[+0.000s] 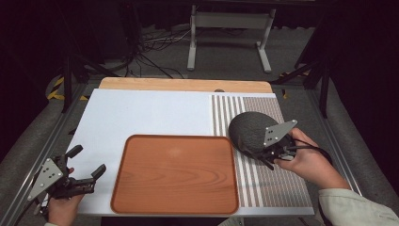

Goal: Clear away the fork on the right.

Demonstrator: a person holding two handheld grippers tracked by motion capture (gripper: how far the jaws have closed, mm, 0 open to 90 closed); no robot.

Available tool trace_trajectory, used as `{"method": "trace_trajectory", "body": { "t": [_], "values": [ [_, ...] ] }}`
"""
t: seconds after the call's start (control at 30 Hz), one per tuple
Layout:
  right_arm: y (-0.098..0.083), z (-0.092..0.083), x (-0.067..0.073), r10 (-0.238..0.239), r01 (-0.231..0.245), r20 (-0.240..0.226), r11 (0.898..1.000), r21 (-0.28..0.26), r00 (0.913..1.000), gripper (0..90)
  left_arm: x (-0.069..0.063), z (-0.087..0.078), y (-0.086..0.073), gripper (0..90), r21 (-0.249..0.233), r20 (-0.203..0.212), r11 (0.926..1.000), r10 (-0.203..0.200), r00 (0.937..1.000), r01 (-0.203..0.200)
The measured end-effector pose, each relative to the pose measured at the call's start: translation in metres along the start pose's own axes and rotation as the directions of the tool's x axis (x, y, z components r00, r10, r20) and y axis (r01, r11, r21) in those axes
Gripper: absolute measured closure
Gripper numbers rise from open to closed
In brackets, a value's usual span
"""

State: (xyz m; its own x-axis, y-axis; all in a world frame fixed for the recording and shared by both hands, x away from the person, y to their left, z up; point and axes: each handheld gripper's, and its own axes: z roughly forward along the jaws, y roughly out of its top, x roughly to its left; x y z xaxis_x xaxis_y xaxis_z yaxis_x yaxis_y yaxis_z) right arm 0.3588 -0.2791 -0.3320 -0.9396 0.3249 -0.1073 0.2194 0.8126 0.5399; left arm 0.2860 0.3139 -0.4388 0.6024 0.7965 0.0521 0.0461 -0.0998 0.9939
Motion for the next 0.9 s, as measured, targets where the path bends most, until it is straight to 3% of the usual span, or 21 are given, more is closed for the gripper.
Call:
{"method": "trace_trajectory", "body": {
  "t": [0.17,0.4,0.43,0.57,0.6,0.63,0.7,0.77,0.8,0.83,0.87,0.9],
  "values": [
    [0.006,0.001,0.003,0.068,-0.068,0.008,0.997,-0.024,0.9976,85.6,0.000,0.000,0.000,0.2,0.004,0.003,1.0000,0.004,1.0000,-0.004],
    [0.018,0.007,0.009,0.185,-0.184,0.034,0.983,-0.014,0.9822,85.6,0.000,0.001,0.000,0.2,-0.002,0.002,1.0000,0.003,1.0000,-0.003],
    [0.018,0.007,0.009,0.185,-0.184,0.034,0.983,-0.014,0.9822,85.6,0.000,0.001,0.000,0.2,-0.002,0.002,1.0000,0.003,1.0000,-0.003],
    [0.027,0.011,0.012,0.259,-0.259,0.054,0.966,-0.012,0.9644,85.6,0.000,0.000,0.000,0.2,0.000,0.003,1.0000,0.005,1.0000,-0.005],
    [0.030,0.012,0.013,0.293,-0.293,0.055,0.956,-0.010,0.9545,85.6,0.000,0.000,0.000,0.2,0.001,0.002,1.0000,0.006,1.0000,-0.006],
    [0.030,0.012,0.013,0.293,-0.293,0.055,0.956,-0.010,0.9545,85.6,0.001,0.000,0.000,0.2,0.001,0.002,1.0000,0.005,1.0000,-0.005],
    [0.037,0.014,0.016,0.325,-0.326,0.069,0.945,0.006,0.9431,85.6,0.000,0.001,0.000,0.2,0.000,0.004,1.0000,0.006,1.0000,-0.006],
    [0.039,0.015,0.017,0.330,-0.332,0.074,0.943,0.013,0.9411,85.6,0.000,0.001,0.000,0.2,0.003,0.005,1.0000,0.007,1.0000,-0.007],
    [0.043,0.017,0.018,0.350,-0.352,0.080,0.936,0.021,0.9334,85.6,0.000,0.001,0.000,0.2,0.003,0.004,1.0000,0.007,1.0000,-0.007],
    [0.043,0.017,0.018,0.350,-0.352,0.080,0.936,0.021,0.9334,85.6,0.000,0.001,0.000,0.2,0.003,0.004,1.0000,0.007,1.0000,-0.007],
    [0.047,0.020,0.019,0.378,-0.381,0.080,0.924,0.025,0.9222,85.6,0.000,0.001,0.000,0.2,0.003,0.004,1.0000,0.008,1.0000,-0.008],
    [0.047,0.020,0.019,0.378,-0.381,0.080,0.924,0.025,0.9222,85.6,0.000,0.001,0.000,0.2,0.003,0.004,1.0000,0.008,1.0000,-0.008]
  ]
}}
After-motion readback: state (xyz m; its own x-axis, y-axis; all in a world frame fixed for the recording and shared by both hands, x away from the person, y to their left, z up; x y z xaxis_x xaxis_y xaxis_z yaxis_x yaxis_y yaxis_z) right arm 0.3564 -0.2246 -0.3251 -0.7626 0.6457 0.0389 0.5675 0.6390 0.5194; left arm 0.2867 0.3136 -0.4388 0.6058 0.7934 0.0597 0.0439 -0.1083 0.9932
